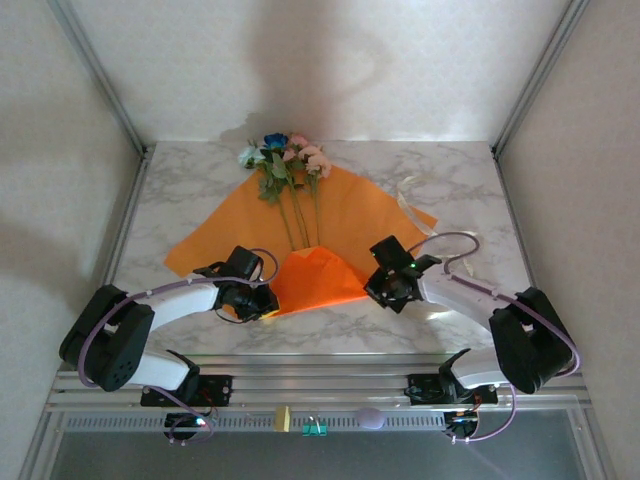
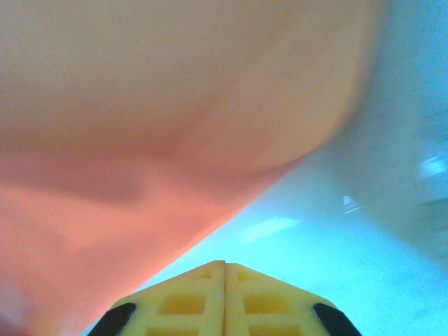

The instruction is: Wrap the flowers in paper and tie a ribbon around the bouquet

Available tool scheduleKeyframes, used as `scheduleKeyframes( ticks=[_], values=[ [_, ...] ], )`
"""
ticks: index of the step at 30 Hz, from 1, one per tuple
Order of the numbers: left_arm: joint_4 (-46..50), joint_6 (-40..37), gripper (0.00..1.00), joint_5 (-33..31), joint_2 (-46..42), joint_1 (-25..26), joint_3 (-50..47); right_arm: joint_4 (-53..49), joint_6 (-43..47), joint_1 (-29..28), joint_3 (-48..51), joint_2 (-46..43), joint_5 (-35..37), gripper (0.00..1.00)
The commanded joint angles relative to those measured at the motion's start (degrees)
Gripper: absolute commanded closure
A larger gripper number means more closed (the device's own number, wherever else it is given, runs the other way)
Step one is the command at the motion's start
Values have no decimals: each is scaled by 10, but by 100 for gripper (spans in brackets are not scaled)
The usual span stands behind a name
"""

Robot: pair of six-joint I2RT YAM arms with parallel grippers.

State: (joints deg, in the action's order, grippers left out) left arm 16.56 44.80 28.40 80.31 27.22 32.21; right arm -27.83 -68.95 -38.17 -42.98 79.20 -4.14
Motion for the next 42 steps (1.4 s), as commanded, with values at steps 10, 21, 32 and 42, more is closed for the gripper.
scheduleKeyframes(
  ticks=[10,21,32,42],
  values=[
    [66,-3,84,-56,18,-8,4,-16,90,-30,-86,128,-30,93],
    [67,11,84,-66,26,-13,1,-67,185,108,-25,127,-25,94],
    [71,15,84,-73,27,-23,3,-100,206,142,-3,103,2,94],
    [129,26,81,-98,-24,-4,95,-88,210,139,3,113,-15,95]
  ],
)
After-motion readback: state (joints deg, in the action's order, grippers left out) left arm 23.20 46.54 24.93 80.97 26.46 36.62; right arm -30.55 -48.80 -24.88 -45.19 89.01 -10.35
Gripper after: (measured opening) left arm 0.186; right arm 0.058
